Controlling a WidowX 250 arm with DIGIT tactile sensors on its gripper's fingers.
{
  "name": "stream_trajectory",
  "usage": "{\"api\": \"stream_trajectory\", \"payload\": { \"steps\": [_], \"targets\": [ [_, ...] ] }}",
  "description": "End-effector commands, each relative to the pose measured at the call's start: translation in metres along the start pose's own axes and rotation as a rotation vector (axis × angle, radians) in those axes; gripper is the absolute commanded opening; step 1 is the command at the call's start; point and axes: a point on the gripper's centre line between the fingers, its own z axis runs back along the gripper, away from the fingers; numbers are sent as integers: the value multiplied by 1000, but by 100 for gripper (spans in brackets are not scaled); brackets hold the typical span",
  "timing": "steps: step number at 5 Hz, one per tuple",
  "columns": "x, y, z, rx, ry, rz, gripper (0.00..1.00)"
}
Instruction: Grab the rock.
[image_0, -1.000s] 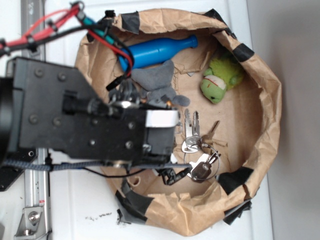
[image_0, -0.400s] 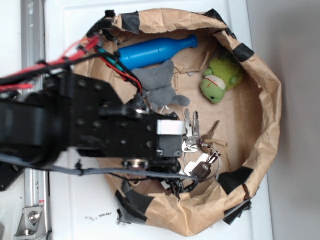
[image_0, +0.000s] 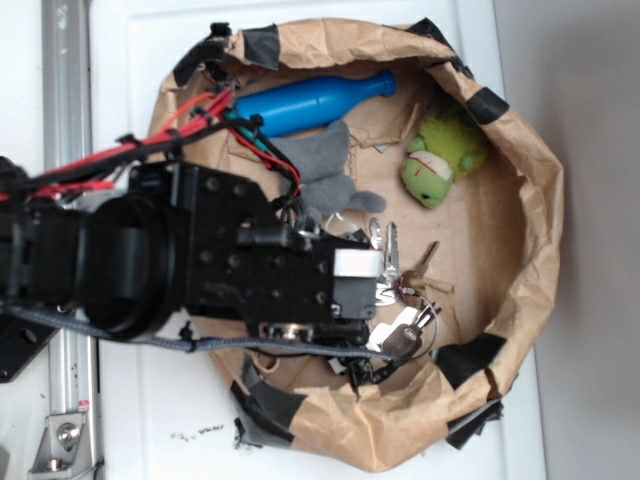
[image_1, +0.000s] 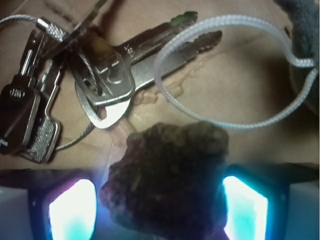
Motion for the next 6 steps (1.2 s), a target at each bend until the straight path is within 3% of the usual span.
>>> {"api": "stream_trajectory", "payload": {
  "steps": [1, 2, 3, 4, 5, 6],
  "targets": [
    [-9, -3, 18, -15, -48, 10, 100],
    [-13, -4, 19, -19, -41, -1, 0],
    [-17, -4, 26, -32, -38, -18, 0],
    [-15, 7, 52, -23, -31, -164, 0],
    [-9, 30, 101, -30, -129, -386, 0],
    [0, 45, 140, -10, -130, -527, 0]
  ]
}}
